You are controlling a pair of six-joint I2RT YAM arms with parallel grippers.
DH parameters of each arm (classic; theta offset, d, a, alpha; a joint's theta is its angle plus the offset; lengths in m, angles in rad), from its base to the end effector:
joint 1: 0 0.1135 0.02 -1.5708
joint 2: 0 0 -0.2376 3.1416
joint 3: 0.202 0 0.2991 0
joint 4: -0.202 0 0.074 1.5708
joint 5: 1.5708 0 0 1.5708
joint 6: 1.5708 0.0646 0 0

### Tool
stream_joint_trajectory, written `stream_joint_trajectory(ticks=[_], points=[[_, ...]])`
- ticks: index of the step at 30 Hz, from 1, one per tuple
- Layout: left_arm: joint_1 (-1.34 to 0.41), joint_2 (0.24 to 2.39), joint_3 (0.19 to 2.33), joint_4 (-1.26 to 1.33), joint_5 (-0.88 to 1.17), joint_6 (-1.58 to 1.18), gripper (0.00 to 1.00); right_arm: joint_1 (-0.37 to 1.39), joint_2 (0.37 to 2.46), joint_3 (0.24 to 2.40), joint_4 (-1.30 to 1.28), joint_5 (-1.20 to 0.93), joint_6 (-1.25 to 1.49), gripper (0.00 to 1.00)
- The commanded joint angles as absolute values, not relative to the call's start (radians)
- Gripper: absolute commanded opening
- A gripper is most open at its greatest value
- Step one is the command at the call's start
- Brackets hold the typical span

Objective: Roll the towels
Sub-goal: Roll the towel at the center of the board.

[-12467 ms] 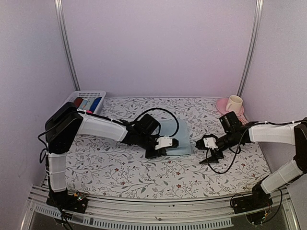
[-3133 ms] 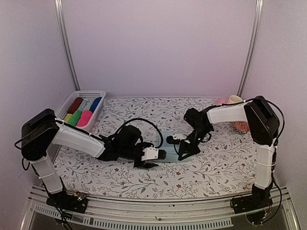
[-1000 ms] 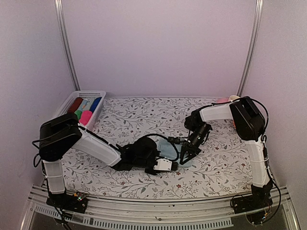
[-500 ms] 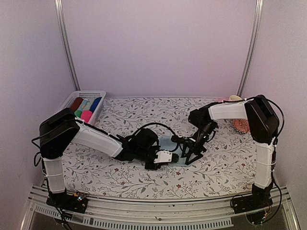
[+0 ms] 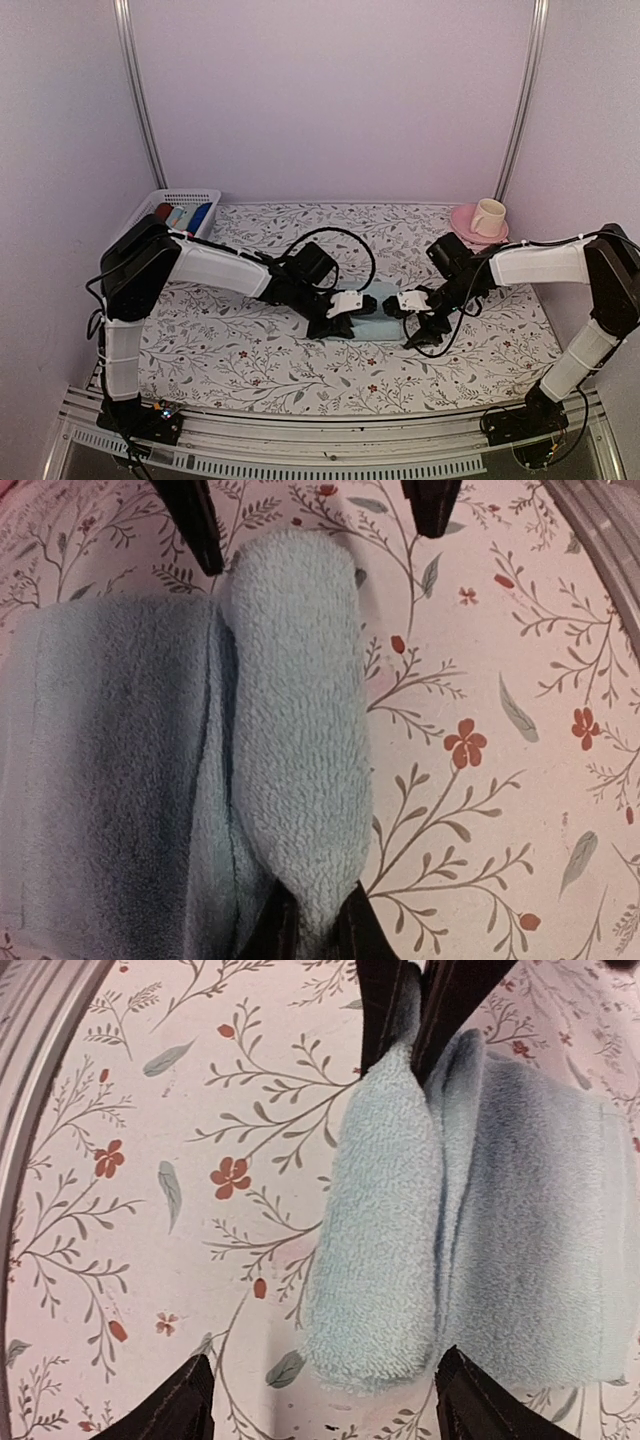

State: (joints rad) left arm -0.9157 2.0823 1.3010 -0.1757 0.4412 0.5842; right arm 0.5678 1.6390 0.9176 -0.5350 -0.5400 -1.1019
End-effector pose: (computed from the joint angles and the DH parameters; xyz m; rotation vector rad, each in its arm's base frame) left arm 0.2601 -0.3839 0.0487 1.8519 1.7248 -0.6903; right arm 0.2653 0.2086 0.0790 -2.0342 1.6861 0.5942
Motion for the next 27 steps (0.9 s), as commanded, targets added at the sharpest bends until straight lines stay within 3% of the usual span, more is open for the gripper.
stream_joint_trajectory(ticks=[1, 14, 27], points=[[-0.894, 2.149, 1.353, -0.328, 0.521, 0.545, 0.01, 0.563, 1.521, 0.800, -0.196, -0.475, -1.121, 0.78], [-0.853, 2.245, 1.522, -0.485, 0.628, 0.492, 0.03, 0.664, 1.465, 0.686, -0.040, -0.418, -1.174, 0.77], [-0.819, 2.308, 1.597, -0.527, 0.716, 0.449, 0.04, 0.755, 1.559, 0.680, 0.057, -0.266, -1.132, 0.61]])
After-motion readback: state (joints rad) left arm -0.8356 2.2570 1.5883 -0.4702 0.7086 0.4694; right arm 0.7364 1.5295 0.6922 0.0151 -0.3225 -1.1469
